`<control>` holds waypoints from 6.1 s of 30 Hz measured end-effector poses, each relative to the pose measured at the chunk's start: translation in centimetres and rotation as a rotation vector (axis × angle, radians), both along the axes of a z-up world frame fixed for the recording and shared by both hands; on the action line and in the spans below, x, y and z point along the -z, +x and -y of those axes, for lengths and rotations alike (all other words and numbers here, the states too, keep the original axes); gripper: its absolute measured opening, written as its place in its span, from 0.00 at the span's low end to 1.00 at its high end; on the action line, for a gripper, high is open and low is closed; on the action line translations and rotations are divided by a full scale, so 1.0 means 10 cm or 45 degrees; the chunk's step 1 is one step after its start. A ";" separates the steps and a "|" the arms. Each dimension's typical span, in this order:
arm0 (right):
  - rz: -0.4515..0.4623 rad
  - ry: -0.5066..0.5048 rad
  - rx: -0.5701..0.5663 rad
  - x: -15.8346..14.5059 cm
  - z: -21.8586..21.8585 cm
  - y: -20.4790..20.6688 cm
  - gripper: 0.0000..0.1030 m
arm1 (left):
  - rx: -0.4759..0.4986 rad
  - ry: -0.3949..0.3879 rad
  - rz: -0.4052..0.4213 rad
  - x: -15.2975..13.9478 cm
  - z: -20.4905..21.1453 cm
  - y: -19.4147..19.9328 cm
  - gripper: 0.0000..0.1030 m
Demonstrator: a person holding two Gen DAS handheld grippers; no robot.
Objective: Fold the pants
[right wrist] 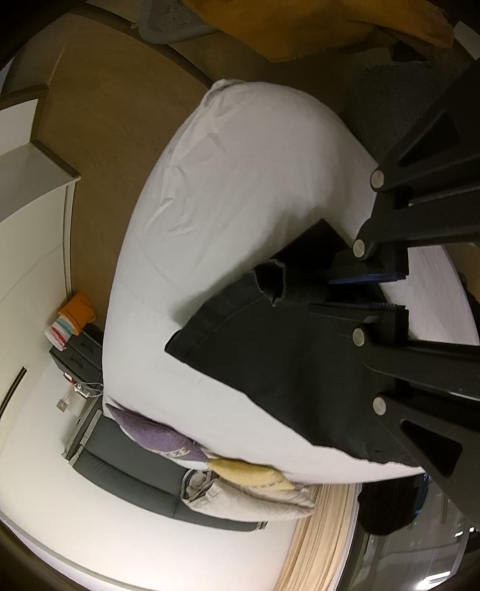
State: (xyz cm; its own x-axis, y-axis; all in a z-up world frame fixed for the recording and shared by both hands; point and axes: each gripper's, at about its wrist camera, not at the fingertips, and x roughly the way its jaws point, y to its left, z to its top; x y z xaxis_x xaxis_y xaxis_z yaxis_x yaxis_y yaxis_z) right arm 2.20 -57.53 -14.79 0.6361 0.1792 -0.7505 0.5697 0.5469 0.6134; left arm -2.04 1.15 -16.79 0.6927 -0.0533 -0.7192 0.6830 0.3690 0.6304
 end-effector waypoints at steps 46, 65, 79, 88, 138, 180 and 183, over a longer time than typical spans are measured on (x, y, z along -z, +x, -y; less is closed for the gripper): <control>0.015 0.203 -1.102 0.52 -3.62 3.17 0.00 | -0.710 -0.562 -0.194 0.07 -0.75 1.63 0.61; 0.125 0.282 -0.940 0.56 -3.16 2.96 0.00 | -0.801 -0.689 -0.128 0.11 -1.03 1.37 0.61; 0.193 0.257 -0.386 0.56 -0.78 0.86 0.00 | -0.888 -0.582 -0.079 0.08 -0.81 1.45 0.61; 0.120 0.149 0.046 0.40 0.43 -0.44 0.09 | -0.926 -0.486 -0.070 0.00 -0.69 1.56 0.61; 0.457 0.735 0.280 0.92 0.46 -0.65 0.47 | -0.622 -0.716 -0.225 -0.53 1.41 0.99 0.64; 0.232 -0.679 -0.864 -0.30 -2.46 0.67 0.11 | -0.870 -1.430 -1.057 -0.08 1.75 1.90 0.77; 0.249 -0.711 -0.868 -0.30 -2.48 0.60 0.11 | -0.914 -1.477 -1.154 0.01 1.80 2.04 0.79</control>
